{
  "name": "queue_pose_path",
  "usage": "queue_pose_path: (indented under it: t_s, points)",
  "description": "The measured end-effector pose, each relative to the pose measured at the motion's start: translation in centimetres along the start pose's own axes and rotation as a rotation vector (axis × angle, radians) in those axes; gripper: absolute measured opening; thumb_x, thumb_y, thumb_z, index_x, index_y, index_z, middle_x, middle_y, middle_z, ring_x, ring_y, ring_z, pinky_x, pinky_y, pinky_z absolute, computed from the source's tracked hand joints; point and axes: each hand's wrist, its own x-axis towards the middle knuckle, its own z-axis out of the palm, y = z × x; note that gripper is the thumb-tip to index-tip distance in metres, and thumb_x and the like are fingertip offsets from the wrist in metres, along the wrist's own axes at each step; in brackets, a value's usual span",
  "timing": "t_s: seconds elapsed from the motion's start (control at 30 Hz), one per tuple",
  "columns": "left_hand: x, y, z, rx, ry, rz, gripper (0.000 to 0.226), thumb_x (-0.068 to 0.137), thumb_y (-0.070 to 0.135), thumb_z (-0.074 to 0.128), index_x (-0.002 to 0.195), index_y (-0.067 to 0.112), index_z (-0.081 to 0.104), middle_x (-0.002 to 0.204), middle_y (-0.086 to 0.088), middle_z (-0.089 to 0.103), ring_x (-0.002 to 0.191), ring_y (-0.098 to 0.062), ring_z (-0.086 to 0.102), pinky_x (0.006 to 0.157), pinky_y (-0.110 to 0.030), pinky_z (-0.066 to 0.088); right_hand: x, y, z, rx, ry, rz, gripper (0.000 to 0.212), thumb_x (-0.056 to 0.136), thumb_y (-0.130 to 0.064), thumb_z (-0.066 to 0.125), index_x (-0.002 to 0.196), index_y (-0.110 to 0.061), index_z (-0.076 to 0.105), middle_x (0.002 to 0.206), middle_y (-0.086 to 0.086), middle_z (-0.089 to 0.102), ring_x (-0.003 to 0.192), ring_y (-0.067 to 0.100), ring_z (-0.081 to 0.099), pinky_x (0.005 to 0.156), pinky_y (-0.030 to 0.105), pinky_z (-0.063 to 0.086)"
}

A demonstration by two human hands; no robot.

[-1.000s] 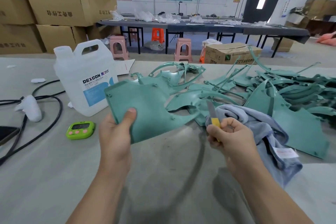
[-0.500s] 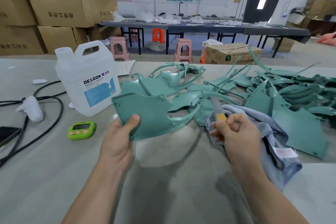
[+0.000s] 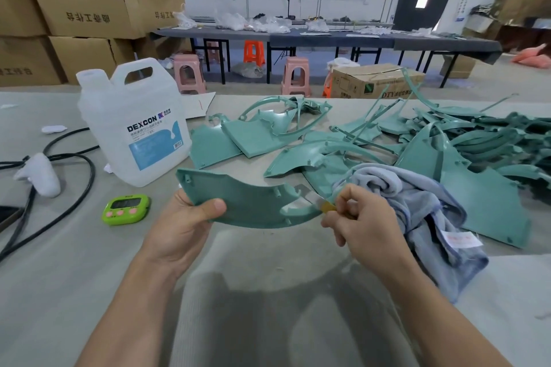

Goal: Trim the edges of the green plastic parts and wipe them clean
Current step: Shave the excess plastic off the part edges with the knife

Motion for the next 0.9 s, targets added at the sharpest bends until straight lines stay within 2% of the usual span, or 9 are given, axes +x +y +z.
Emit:
queue_pose_path:
  t_s: [0.1,0.2,0.27,0.37,0.43,0.6,0.73,0.83,0.9]
  points:
    - [-0.2,0.4,0.3,0.061,-0.025,0.012,0.040,0.055,0.032,0.096,0.089,0.017,0.083,0.093,-0.002,0.079,0.090,-0.016,0.074,0.082,-0.027,0.058,0.3,0.8,-0.2,-0.103,0.078,0.021,0.035,0.084,-0.005,0.072,0.068,-0.023,0.046,0.060,-0.004,0.064,0.047,0.009,0.041,0.050,0.026,0.039]
    - [-0.3,0.4,0.6,0.089,0.010,0.032,0.024,0.063,0.003,0.082,0.083,0.016,0.083,0.085,-0.001,0.078,0.083,-0.014,0.073,0.077,-0.025,0.057,0.2,1.0,-0.4,-0.201,0.196,-0.011,0.038,0.085,-0.007,0.071,0.066,-0.025,0.044,0.054,-0.018,0.056,0.047,0.007,0.041,0.046,0.016,0.035]
    - [-0.4,0.3,0.3,0.100,0.065,0.022,0.029,0.063,-0.007,0.067,0.078,0.013,0.080,0.080,-0.002,0.076,0.080,-0.016,0.070,0.076,-0.024,0.056,0.0,0.6,-0.2,-0.134,0.142,-0.050,0.037,0.083,-0.006,0.074,0.068,-0.025,0.047,0.058,-0.010,0.061,0.047,0.008,0.045,0.046,0.018,0.036]
    - [-0.4,0.3,0.1,0.203,0.103,0.026,0.031,0.052,-0.010,0.066,0.067,0.014,0.079,0.074,-0.001,0.073,0.080,-0.016,0.068,0.078,-0.022,0.055,-0.5,-0.3,0.7,-0.009,-0.005,-0.071,0.035,0.080,-0.005,0.078,0.070,-0.024,0.050,0.064,0.001,0.067,0.051,0.011,0.056,0.048,0.019,0.042]
    - [-0.4,0.3,0.3,0.286,0.072,0.070,0.033,0.049,-0.011,0.066,0.062,0.016,0.079,0.071,-0.001,0.072,0.077,-0.016,0.068,0.085,-0.021,0.055,-0.6,-0.2,1.2,-0.072,-0.028,-0.079,0.034,0.081,-0.005,0.075,0.069,-0.027,0.052,0.063,0.000,0.068,0.056,0.014,0.063,0.048,0.022,0.047]
    - [-0.3,0.4,0.4,0.388,-0.001,0.160,0.042,0.051,-0.015,0.062,0.060,0.023,0.077,0.065,0.001,0.071,0.068,-0.011,0.064,0.079,-0.018,0.052,0.7,1.8,0.2,-0.355,0.117,0.034,0.029,0.087,-0.007,0.066,0.069,-0.024,0.049,0.058,-0.002,0.059,0.050,0.009,0.045,0.045,0.021,0.034]
    - [-0.3,0.2,0.6,0.458,-0.001,0.117,0.050,0.052,-0.025,0.063,0.056,0.023,0.075,0.063,0.000,0.069,0.064,-0.008,0.062,0.075,-0.014,0.050,1.3,2.4,-1.4,-0.380,0.257,0.070,0.022,0.087,-0.013,0.060,0.071,-0.023,0.049,0.058,-0.004,0.058,0.054,0.010,0.046,0.046,0.021,0.033]
    - [-0.3,0.1,0.5,0.469,0.023,0.104,0.069,0.054,-0.043,0.052,0.053,0.022,0.074,0.061,-0.001,0.068,0.064,-0.007,0.062,0.074,-0.012,0.050,0.5,1.7,-0.2,-0.276,0.081,-0.070,0.035,0.085,-0.004,0.065,0.069,-0.032,0.050,0.061,-0.012,0.061,0.053,0.005,0.051,0.053,0.018,0.044]
    - [-0.4,0.2,0.4,0.470,0.030,0.106,0.071,0.053,-0.045,0.048,0.053,0.022,0.073,0.060,0.000,0.068,0.063,-0.006,0.062,0.073,-0.012,0.050,0.1,1.7,1.2,-0.296,-0.025,-0.119,0.035,0.085,-0.003,0.066,0.071,-0.031,0.052,0.064,-0.011,0.063,0.050,0.006,0.052,0.050,0.024,0.045]
